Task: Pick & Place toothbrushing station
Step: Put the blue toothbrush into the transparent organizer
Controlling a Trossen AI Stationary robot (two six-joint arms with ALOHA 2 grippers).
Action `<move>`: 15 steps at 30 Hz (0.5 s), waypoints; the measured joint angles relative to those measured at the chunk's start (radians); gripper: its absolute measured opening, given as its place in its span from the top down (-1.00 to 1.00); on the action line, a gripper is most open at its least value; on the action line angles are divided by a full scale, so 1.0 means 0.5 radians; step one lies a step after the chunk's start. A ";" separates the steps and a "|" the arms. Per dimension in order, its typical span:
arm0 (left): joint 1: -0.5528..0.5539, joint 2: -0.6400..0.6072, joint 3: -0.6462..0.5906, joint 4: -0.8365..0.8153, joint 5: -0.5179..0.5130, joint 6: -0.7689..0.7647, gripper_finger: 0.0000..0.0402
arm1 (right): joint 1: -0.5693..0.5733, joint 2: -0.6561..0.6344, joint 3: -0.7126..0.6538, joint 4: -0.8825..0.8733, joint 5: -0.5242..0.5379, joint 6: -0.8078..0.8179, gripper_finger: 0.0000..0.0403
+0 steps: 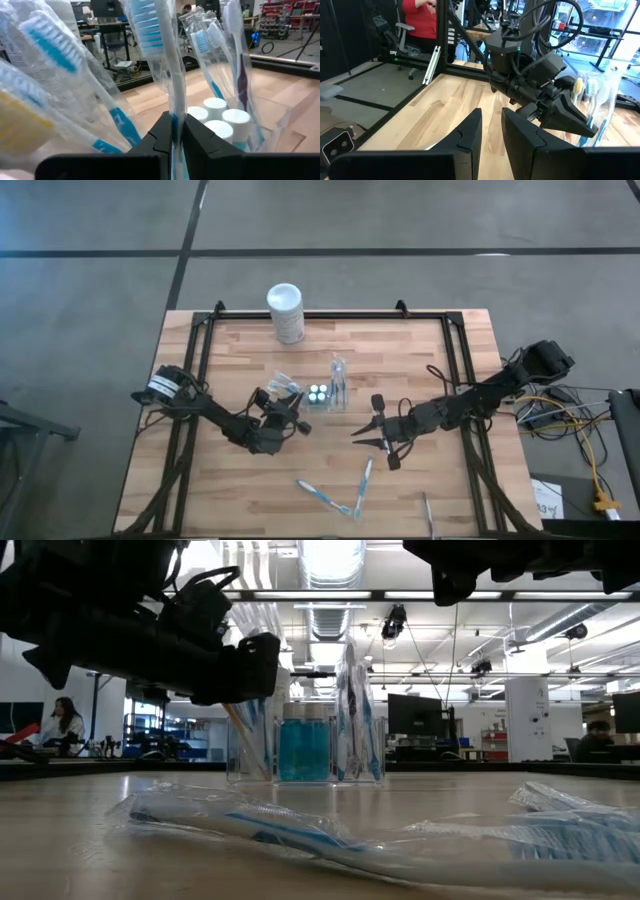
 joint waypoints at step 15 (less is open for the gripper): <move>0.005 -0.030 -0.006 -0.043 0.102 0.099 0.60 | 0.000 0.000 -0.001 -0.003 -0.001 0.030 0.66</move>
